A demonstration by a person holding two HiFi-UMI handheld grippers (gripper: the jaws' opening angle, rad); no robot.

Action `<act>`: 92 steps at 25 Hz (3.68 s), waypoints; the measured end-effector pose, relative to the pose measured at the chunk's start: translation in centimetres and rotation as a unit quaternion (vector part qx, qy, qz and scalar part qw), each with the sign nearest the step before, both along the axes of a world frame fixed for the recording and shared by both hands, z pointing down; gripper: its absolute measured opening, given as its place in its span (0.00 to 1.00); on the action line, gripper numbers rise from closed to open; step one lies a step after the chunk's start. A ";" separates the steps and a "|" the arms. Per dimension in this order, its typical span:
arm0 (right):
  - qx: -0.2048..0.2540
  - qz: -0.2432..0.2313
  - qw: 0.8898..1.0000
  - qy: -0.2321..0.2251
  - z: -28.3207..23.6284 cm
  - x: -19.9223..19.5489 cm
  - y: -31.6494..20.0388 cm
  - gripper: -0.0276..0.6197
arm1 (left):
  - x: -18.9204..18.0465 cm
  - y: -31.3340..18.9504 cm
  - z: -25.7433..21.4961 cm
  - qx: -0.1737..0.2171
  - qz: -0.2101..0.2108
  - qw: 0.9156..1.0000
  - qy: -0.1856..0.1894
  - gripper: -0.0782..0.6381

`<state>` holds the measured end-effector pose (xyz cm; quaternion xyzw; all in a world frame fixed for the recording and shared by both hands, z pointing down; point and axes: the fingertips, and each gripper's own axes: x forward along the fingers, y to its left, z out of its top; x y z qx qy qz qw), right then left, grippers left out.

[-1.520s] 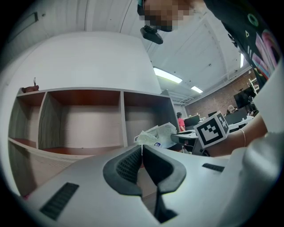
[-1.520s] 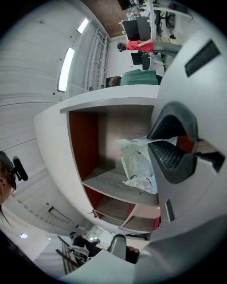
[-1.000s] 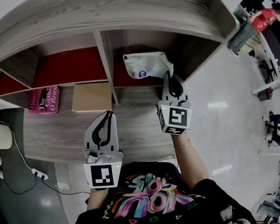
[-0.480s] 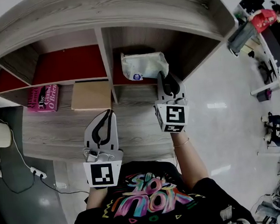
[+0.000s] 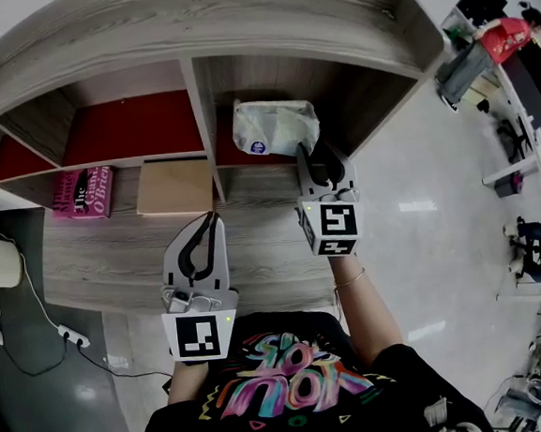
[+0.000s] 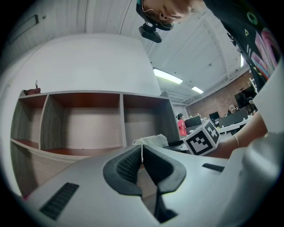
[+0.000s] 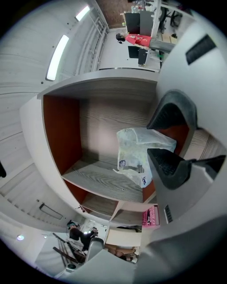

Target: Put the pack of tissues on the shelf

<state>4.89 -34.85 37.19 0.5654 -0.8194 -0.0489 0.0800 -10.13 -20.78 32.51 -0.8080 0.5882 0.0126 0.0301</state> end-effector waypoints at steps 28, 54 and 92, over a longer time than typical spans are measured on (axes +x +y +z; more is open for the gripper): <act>0.020 -0.036 0.999 -0.032 -4.2 0.7 4.0 0.29 | 0.5 0.2 -1.1 0.017 0.020 1.000 -0.004 0.15; 0.061 -0.084 0.994 -0.039 -7.7 4.2 14.0 0.17 | 2.6 0.0 -1.4 0.019 0.063 0.998 -0.007 0.15; 0.041 -0.067 0.995 -0.066 -6.3 5.6 15.6 0.07 | 1.9 1.1 -0.5 0.000 0.052 0.999 -0.001 0.15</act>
